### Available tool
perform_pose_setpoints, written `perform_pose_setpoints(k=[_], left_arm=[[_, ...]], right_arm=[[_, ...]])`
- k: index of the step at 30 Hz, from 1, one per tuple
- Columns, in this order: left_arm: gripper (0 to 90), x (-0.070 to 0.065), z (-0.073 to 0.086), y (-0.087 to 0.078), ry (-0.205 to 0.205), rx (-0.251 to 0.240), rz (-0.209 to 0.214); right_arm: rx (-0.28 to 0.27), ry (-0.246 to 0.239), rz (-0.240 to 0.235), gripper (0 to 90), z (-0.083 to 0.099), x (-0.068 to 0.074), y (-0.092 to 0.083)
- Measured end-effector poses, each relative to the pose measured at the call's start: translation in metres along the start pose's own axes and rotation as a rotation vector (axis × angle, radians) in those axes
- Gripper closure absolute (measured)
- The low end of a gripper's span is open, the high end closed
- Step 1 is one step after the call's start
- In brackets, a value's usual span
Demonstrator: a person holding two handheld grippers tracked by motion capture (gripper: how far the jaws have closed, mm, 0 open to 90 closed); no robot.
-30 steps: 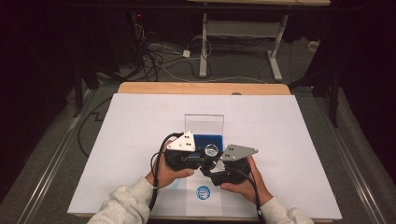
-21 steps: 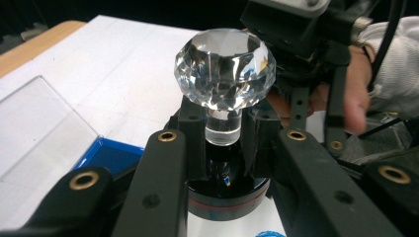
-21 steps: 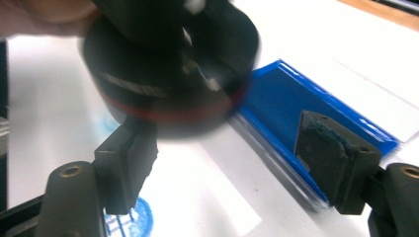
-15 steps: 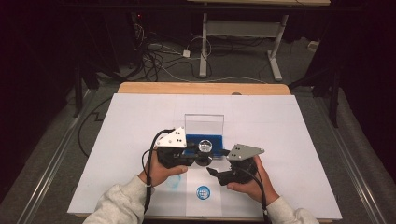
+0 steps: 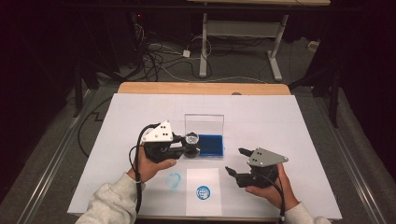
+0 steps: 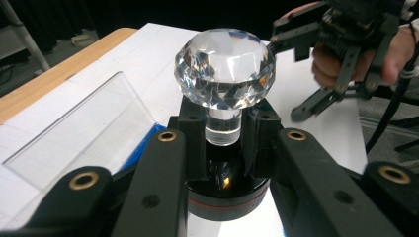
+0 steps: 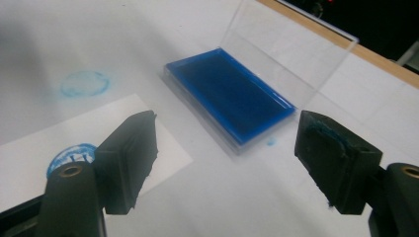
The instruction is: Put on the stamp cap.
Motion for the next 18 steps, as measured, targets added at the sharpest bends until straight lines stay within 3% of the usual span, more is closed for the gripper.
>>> perform_pose_setpoints(k=[18], left_arm=[[72.7, 0.019, 0.007, -0.009, -0.012, 0.007, -0.072]], right_arm=[[-0.015, 0.05, 0.095, 24.9, 0.024, -0.016, -0.036]])
Point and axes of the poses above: each handheld gripper's, and its own axes: y roughly forward along the jaws, z roughly out of its underside, x roughly to its left, the point moved 7 cm from there along y, roughly forward along the jaws, and after that the axes turned 11 degrees about -z, right-handed, at the moved point
